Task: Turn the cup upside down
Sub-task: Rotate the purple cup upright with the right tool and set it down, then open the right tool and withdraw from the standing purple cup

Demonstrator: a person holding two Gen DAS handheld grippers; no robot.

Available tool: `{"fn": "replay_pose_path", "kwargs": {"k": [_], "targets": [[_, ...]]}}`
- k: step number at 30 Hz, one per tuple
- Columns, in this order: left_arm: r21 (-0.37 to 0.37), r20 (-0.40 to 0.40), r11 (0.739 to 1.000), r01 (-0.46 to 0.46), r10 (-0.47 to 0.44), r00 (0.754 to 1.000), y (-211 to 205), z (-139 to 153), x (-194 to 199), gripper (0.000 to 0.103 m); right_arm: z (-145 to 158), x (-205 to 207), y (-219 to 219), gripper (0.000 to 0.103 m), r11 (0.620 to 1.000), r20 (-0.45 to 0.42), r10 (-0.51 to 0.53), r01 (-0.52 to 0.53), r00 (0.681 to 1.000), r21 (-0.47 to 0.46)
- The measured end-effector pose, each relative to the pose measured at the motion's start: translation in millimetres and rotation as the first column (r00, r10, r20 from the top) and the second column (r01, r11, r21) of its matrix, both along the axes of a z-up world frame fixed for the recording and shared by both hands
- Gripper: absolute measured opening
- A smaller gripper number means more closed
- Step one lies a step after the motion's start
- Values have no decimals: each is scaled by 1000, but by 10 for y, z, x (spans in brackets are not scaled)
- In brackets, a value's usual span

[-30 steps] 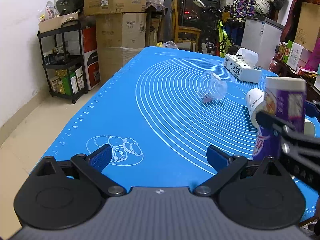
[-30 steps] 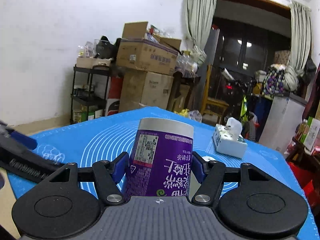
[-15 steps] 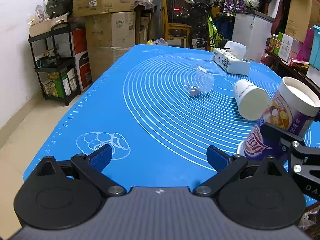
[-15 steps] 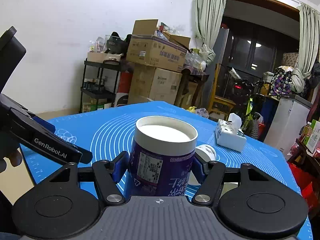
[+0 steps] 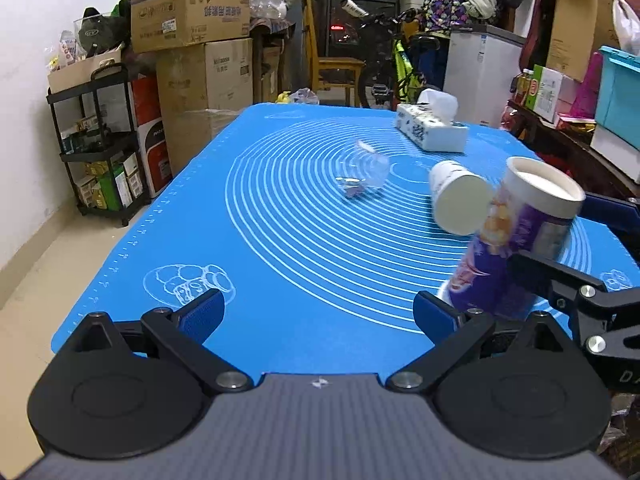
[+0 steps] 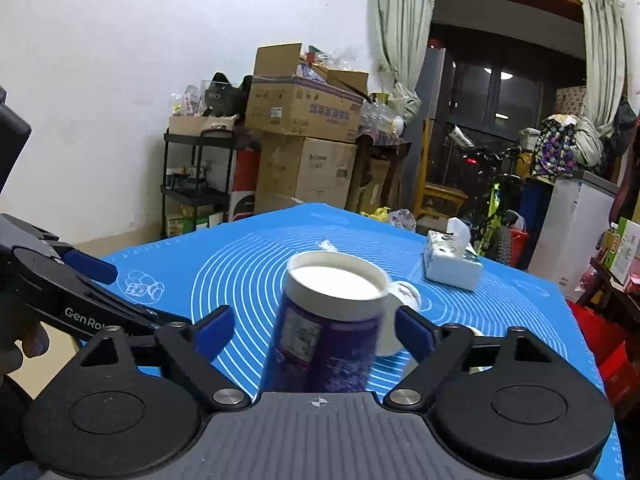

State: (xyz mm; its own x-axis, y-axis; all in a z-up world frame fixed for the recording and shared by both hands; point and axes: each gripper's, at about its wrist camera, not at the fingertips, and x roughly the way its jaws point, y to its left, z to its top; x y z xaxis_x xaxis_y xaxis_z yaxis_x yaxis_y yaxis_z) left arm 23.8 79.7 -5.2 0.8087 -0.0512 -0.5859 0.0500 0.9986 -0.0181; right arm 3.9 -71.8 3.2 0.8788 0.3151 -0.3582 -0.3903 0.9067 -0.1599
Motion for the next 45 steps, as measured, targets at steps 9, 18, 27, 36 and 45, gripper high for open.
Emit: {"fn": "replay_pose_path", "kwargs": {"k": [9, 18, 27, 36, 45], "targets": [[17, 55, 999, 37, -38, 998, -292, 82, -300, 100, 2, -290, -418, 93, 991, -56, -107, 111, 993, 77], [18, 50, 997, 74, -75, 996, -463, 62, -456, 100, -74, -479, -689, 93, 974, -184, -210, 223, 960, 51], [13, 28, 996, 84, -84, 996, -515, 41, -523, 100, -125, -555, -675, 92, 975, -233, -204, 219, 951, 40], [19, 27, 996, 88, -89, 996, -538, 26, -576, 100, -129, -569, -701, 91, 973, -257, -209, 228, 944, 48], [23, 24, 995, 94, -94, 995, -556, 22, -587, 100, -127, -582, -712, 91, 971, -266, -216, 236, 940, 44]]}}
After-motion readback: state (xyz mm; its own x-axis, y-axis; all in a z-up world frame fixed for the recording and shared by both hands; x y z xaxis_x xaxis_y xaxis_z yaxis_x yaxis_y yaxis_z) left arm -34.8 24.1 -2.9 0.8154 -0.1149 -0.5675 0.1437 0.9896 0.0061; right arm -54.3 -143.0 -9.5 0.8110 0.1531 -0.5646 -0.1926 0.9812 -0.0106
